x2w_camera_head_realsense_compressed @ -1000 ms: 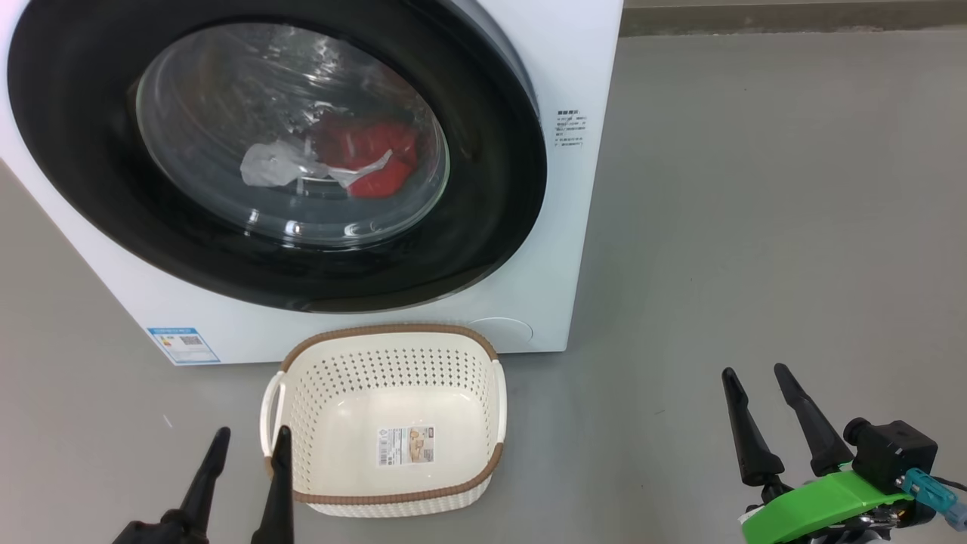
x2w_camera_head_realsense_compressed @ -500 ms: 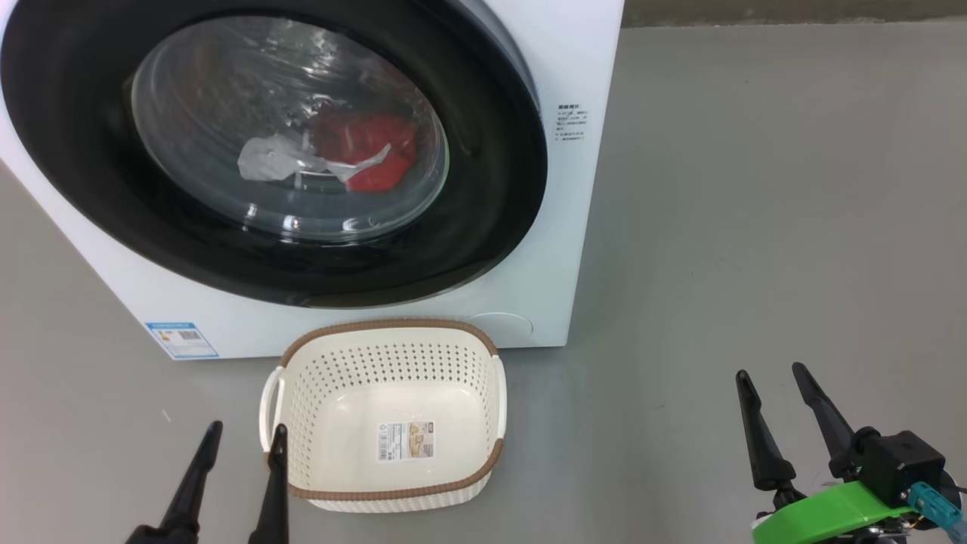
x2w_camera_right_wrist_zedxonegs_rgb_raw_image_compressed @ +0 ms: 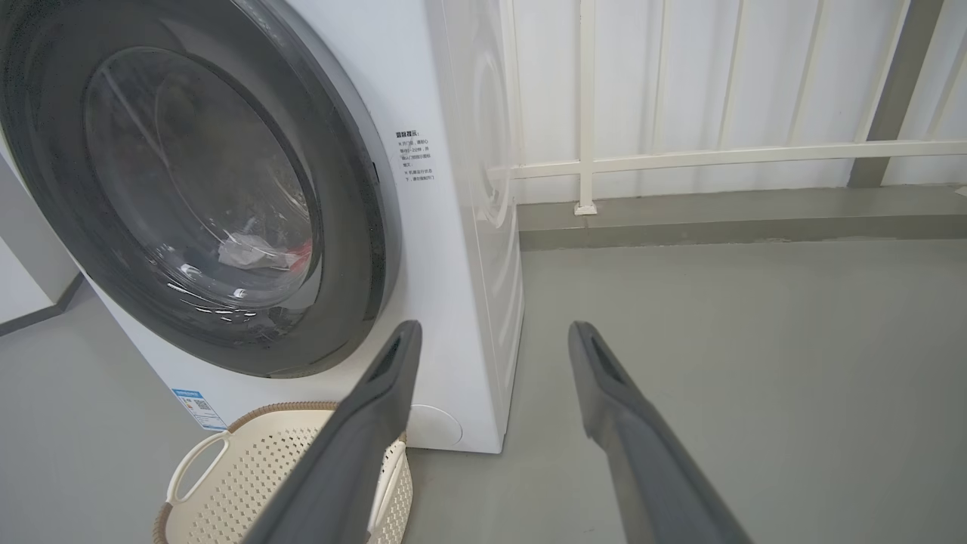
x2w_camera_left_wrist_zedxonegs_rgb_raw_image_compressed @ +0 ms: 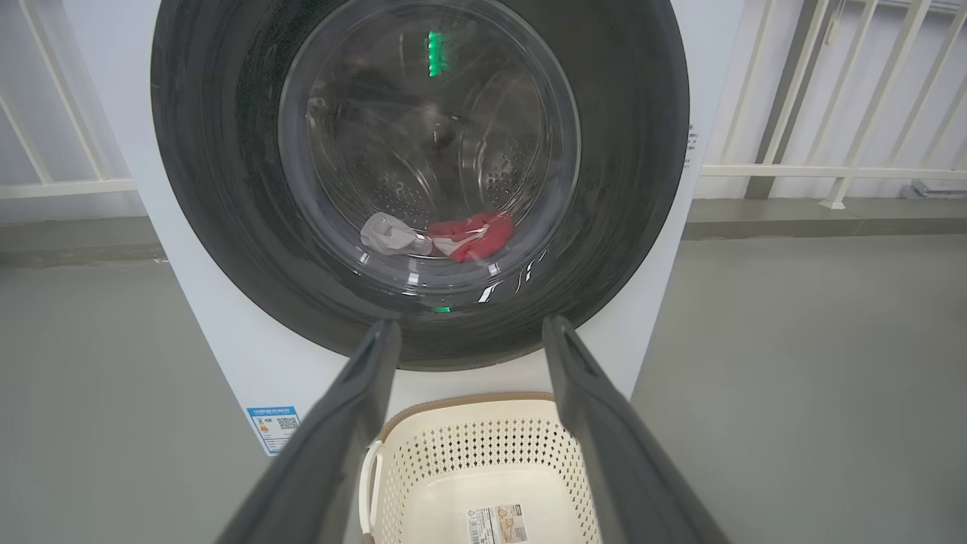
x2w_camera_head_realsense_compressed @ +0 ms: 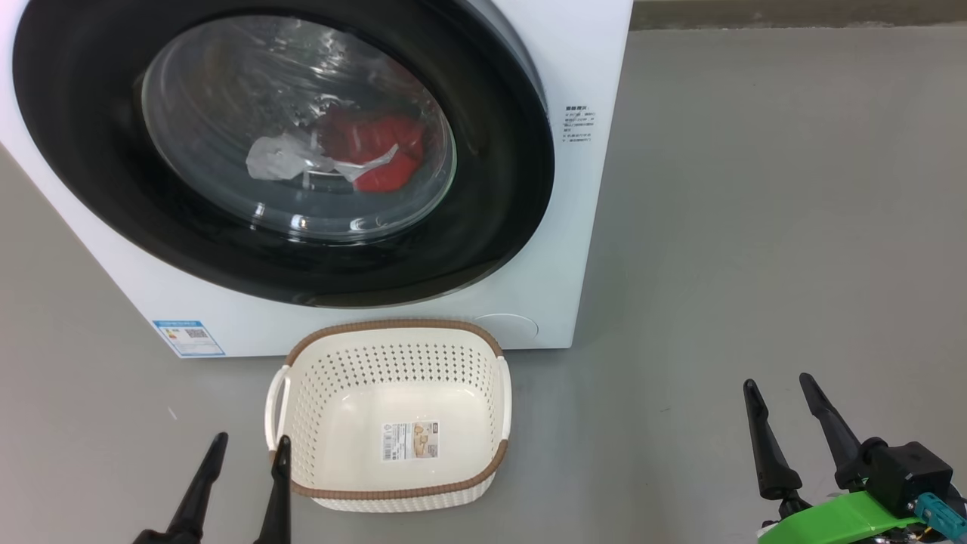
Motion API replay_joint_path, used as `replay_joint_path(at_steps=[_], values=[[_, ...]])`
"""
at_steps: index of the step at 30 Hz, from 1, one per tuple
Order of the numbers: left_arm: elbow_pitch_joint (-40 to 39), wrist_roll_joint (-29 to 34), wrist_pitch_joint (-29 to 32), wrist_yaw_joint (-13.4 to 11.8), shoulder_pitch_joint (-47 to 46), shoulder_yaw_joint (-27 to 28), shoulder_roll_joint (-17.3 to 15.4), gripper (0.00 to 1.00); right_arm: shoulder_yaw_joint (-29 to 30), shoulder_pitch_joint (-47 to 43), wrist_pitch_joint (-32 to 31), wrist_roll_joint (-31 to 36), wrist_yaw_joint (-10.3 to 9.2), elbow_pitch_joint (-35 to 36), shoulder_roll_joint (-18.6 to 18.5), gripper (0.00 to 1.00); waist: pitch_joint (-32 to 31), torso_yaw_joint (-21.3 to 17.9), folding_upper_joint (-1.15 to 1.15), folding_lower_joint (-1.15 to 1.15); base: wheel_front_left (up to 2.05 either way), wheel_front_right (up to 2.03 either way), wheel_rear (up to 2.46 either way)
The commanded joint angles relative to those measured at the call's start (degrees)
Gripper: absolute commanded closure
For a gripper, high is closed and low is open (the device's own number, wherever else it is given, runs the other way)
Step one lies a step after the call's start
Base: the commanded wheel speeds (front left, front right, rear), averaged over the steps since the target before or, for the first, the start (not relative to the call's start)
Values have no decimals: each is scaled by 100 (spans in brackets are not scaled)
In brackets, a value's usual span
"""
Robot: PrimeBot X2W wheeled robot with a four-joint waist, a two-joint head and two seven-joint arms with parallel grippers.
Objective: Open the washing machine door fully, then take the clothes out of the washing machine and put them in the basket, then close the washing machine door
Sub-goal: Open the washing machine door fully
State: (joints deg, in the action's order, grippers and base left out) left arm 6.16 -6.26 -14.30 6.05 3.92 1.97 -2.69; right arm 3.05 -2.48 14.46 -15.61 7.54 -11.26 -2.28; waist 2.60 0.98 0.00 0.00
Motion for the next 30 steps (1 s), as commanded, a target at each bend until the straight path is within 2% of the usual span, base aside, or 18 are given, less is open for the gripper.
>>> replay_joint_path(at_steps=[1,7,8,10,11,18,30], values=[[-111,-69,-70,12,-63,195,-21,0,-110,2,53,-14,-5,158,-62,0,-6,7,0,0,0,0,0],[-109,-140,-70,10,-59,161,-20,0,-182,44,54,-98,-5,189,-61,0,-10,10,0,0,0,0,0],[-111,-149,-70,7,-58,155,-20,0,-216,71,54,-144,-5,194,-61,40,-6,8,0,0,0,0,0],[-115,-166,-70,-1,-62,139,-20,0,-276,154,54,-254,-5,231,-61,90,13,3,0,0,0,0,0],[-119,-175,-70,-5,-68,130,-20,0,-309,208,54,-296,-5,253,-61,100,27,0,0,0,0,0,0],[-152,-241,-70,-20,-149,34,-20,0,-532,810,54,-1009,-5,382,-60,100,165,-9,0,0,0,0,0],[-155,-404,-70,22,-601,-176,-20,0,-648,2793,54,-2673,-5,348,-60,100,643,286,0,0,0,0,0]])
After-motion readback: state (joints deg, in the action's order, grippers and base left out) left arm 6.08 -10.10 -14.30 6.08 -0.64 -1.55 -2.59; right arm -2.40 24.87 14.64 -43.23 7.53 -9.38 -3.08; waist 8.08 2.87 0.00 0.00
